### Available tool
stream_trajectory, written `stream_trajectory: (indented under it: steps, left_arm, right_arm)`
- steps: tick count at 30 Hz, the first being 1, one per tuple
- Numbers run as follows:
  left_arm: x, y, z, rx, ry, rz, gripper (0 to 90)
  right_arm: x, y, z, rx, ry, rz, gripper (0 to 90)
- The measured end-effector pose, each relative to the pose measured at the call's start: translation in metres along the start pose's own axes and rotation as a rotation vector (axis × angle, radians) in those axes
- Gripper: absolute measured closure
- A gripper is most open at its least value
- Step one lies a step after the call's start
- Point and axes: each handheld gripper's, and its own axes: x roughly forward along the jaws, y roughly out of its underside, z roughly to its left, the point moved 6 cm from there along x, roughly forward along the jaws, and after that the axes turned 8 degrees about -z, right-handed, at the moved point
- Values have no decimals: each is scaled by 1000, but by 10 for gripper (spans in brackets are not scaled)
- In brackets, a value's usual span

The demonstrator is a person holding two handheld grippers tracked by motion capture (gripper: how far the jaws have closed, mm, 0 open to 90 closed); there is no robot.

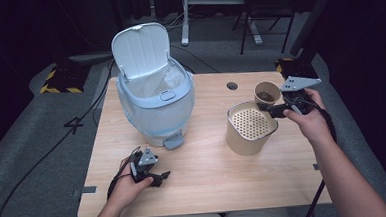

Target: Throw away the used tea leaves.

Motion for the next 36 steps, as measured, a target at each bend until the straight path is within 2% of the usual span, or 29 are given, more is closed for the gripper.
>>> stream_trajectory:
  steps: [1,2,4,10,11,12,13,18,21,22,23,24,25,26,29,30,31,32,33,34,35,36]
  left_arm:
    - [0,0,0,0,0,0,242]
    - [0,0,0,0,0,0,242]
    - [0,0,0,-1,1,0,242]
    - [0,0,0,0,0,0,242]
    - [0,0,0,3,3,-1,242]
    - [1,-1,1,3,8,-1,240]
    - [1,-1,1,3,8,-1,240]
    - [3,-3,2,7,11,2,237]
    - [4,-3,3,9,13,1,237]
    - [4,-3,3,10,13,1,237]
    - [4,-3,3,10,13,1,237]
    - [4,-3,3,9,12,2,237]
    - [4,-3,3,9,12,2,237]
    - [4,-3,3,8,12,2,237]
    - [4,-3,3,8,12,2,237]
    - [4,-3,3,8,12,2,237]
    - [4,-3,3,8,12,2,237]
    - [4,-3,3,9,12,2,237]
    - [4,-3,3,9,12,2,237]
    - [4,-3,3,8,12,2,237]
    - [4,-3,3,8,12,2,237]
    - [4,-3,3,8,11,2,237]
  right_arm:
    - [0,0,0,-21,12,8,295]
    - [0,0,0,-21,12,8,295]
    - [-1,1,-1,-67,38,30,295]
    - [-3,1,-1,-136,73,42,295]
    - [-4,1,-2,-156,88,50,295]
    - [-5,1,-2,-201,114,67,295]
    - [-5,1,-2,-201,114,67,295]
    - [-6,0,-1,-327,177,117,294]
    - [-6,2,0,-355,186,138,294]
    - [-6,3,0,-393,207,154,295]
    - [-6,3,0,-393,207,154,295]
    - [-7,3,0,-450,237,171,295]
    - [-7,3,0,-450,237,171,295]
    - [-7,3,0,-514,262,196,295]
    - [-8,2,1,-620,306,232,295]
    - [-9,2,2,-652,319,245,294]
    - [-9,2,2,-652,319,245,294]
    - [-9,1,3,-720,341,272,294]
    - [-9,1,3,-720,341,272,294]
    - [-10,1,5,-798,367,299,294]
    - [-10,1,5,-798,367,299,294]
    - [-9,0,8,-868,390,325,294]
